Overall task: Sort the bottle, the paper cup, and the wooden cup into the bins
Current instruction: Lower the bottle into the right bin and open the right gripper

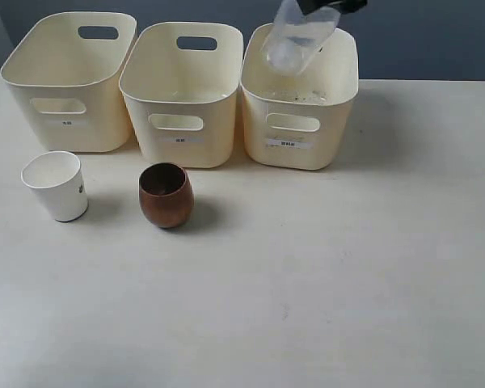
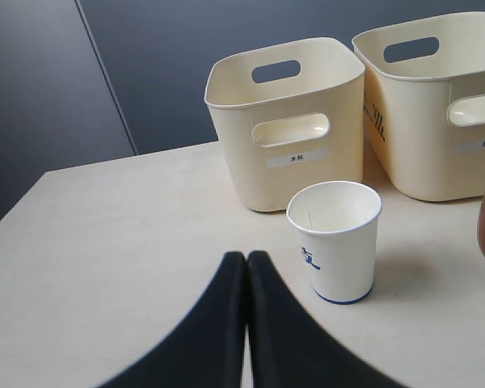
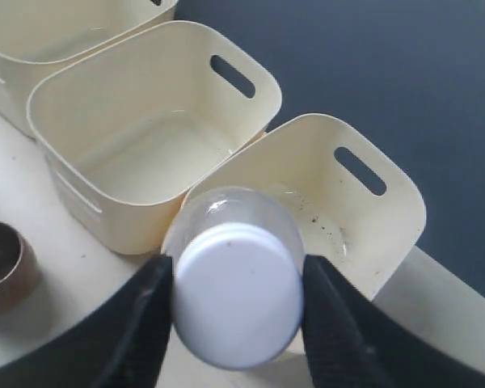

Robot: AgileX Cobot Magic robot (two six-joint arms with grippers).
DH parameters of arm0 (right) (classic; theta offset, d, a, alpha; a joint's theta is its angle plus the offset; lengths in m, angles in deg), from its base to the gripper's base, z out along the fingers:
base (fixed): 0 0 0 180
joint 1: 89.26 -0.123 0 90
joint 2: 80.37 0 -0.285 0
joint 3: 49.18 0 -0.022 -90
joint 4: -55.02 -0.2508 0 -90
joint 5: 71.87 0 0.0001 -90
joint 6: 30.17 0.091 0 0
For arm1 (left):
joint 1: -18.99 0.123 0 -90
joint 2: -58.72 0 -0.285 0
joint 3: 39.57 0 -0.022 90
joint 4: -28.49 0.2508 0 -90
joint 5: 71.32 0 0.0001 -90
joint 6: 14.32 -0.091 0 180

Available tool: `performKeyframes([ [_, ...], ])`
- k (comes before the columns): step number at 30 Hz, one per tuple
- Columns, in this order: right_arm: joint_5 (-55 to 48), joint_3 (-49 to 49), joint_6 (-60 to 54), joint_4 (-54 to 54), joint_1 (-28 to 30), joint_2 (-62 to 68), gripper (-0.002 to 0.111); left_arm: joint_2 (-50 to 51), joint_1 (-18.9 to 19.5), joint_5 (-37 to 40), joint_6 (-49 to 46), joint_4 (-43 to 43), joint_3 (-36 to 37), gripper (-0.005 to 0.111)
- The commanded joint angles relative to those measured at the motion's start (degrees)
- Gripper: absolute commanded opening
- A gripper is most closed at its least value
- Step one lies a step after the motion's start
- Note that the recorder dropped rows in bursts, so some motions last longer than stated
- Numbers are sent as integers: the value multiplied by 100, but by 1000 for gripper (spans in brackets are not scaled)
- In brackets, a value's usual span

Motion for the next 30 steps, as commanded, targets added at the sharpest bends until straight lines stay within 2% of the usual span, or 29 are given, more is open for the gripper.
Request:
performKeyframes([
  [1,60,-566,80,72,313,669,-1,27,-27,-31,7,-24,-28,0],
  [9,-203,-2031,80,167,584,2399,-1,27,-27,-31,7,-24,-28,0],
  [14,-1325,-3333,5,293,754,3421,-1,27,-27,-31,7,-24,-28,0],
  [17,-1789,-3785,-54,280,767,3773,-1,27,-27,-31,7,-24,-28,0],
  [30,-2233,-4598,-412,-494,921,4633,-1,27,-27,-31,7,-24,-28,0],
])
